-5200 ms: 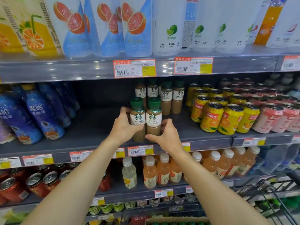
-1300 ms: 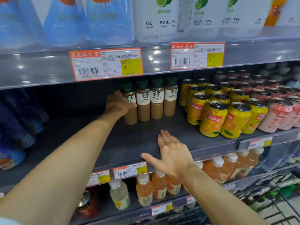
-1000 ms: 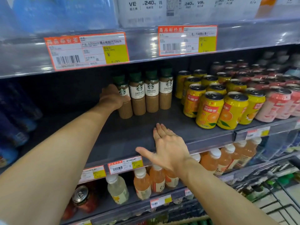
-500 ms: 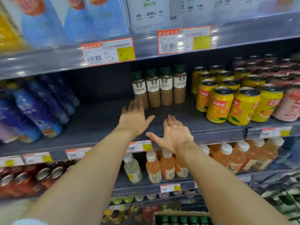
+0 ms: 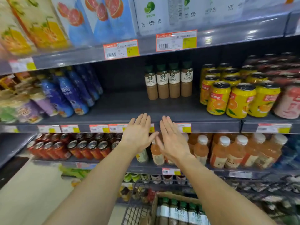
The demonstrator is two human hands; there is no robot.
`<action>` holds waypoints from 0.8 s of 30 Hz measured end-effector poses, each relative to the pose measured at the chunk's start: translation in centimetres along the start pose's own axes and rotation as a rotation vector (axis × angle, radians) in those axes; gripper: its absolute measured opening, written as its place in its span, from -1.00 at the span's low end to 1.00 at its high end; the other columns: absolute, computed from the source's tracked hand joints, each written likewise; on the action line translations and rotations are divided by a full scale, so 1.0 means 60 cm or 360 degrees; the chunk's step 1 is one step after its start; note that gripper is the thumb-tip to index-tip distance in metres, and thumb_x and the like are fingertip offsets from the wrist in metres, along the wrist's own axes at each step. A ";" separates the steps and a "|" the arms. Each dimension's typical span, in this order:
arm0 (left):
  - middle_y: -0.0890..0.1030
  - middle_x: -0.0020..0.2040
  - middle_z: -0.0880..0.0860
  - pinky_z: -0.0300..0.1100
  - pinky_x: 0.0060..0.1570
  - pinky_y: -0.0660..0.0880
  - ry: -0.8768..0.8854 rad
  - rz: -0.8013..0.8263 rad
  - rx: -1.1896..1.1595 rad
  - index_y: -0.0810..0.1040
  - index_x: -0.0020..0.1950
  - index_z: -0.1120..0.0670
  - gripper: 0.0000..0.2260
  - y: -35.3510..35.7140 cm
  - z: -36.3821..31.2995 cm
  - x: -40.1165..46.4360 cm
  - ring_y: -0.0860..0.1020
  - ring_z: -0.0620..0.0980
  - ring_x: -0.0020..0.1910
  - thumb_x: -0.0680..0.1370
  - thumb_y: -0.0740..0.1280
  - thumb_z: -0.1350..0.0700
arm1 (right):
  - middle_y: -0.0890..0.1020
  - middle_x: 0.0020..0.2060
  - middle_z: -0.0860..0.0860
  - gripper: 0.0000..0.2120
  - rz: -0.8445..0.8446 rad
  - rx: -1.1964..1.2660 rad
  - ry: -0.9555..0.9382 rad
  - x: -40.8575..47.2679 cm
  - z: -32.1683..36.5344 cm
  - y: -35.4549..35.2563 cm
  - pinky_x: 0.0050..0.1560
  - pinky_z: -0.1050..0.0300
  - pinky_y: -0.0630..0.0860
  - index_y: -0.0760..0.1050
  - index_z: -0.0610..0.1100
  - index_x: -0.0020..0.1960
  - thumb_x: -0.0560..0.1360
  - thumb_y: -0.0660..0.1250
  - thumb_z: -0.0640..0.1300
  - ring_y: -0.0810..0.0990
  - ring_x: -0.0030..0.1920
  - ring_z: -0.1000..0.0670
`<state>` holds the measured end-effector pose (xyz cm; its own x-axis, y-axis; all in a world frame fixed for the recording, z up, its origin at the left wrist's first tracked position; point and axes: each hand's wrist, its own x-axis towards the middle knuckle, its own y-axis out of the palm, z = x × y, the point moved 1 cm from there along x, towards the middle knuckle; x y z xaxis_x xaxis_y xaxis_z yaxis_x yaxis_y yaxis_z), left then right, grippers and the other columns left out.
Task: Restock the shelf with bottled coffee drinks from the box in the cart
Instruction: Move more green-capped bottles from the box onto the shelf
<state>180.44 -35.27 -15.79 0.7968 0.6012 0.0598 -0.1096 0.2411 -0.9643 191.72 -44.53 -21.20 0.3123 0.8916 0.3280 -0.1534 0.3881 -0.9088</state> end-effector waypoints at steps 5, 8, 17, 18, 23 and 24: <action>0.16 0.55 0.19 -0.05 0.47 0.09 0.0141 0.0040 -0.0053 0.10 0.55 0.22 -0.16 0.066 -0.064 -0.070 0.11 0.09 0.54 0.45 -0.36 -0.27 | 0.36 0.44 -0.25 -0.38 0.0068 0.0065 0.0016 -0.103 -0.016 0.041 0.42 -0.13 0.35 0.36 -0.34 0.43 0.55 0.04 0.06 0.33 0.47 -0.17; 0.14 0.55 0.19 -0.07 0.47 0.12 0.0210 0.0057 -0.0176 0.09 0.55 0.23 -0.23 0.102 -0.107 -0.112 0.10 0.10 0.54 0.54 -0.23 -0.29 | 0.18 0.53 -0.20 -0.27 0.0276 -0.0001 0.0114 -0.182 -0.032 0.056 0.54 -0.05 0.10 0.17 -0.31 0.53 0.58 -0.14 0.18 0.13 0.55 -0.13; 0.02 0.58 0.16 -0.03 0.51 0.05 0.0411 0.0343 -0.0294 -0.05 0.57 0.21 -0.26 0.257 -0.267 -0.206 0.01 0.08 0.56 0.60 -0.03 -0.29 | -0.10 0.59 -0.11 -0.29 0.0966 -0.0071 0.0635 -0.429 -0.089 0.137 0.56 0.06 -0.12 -0.11 -0.25 0.59 0.64 -0.13 0.22 -0.17 0.58 -0.04; 0.01 0.58 0.16 -0.03 0.51 0.05 0.0420 0.0382 -0.0318 -0.05 0.57 0.21 -0.27 0.275 -0.281 -0.214 0.01 0.08 0.56 0.60 -0.02 -0.28 | -0.08 0.59 -0.11 -0.30 0.1014 -0.0082 0.0663 -0.453 -0.096 0.149 0.56 0.06 -0.11 -0.09 -0.25 0.59 0.65 -0.13 0.22 -0.15 0.58 -0.05; 0.01 0.58 0.18 -0.04 0.51 0.03 0.0484 0.0620 -0.0372 -0.04 0.56 0.22 -0.29 0.358 -0.341 -0.243 0.01 0.08 0.56 0.62 -0.02 -0.25 | 0.14 0.54 -0.12 -0.39 0.1086 0.0036 0.0859 -0.560 -0.141 0.228 0.49 0.07 0.11 0.15 -0.24 0.53 0.65 0.01 0.17 0.08 0.55 -0.06; 0.00 0.58 0.17 -0.03 0.51 0.04 0.0485 0.0666 -0.0389 -0.04 0.56 0.22 -0.30 0.375 -0.352 -0.244 0.01 0.08 0.56 0.62 -0.02 -0.25 | 0.16 0.53 -0.11 -0.39 0.1096 0.0062 0.0901 -0.576 -0.150 0.246 0.47 0.05 0.17 0.17 -0.23 0.52 0.64 0.04 0.17 0.12 0.54 -0.07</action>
<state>178.83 -54.72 -43.81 0.8544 0.3523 -0.3819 -0.3407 -0.1749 -0.9237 187.09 -71.70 -48.29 0.5538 0.6849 -0.4734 -0.5067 -0.1740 -0.8444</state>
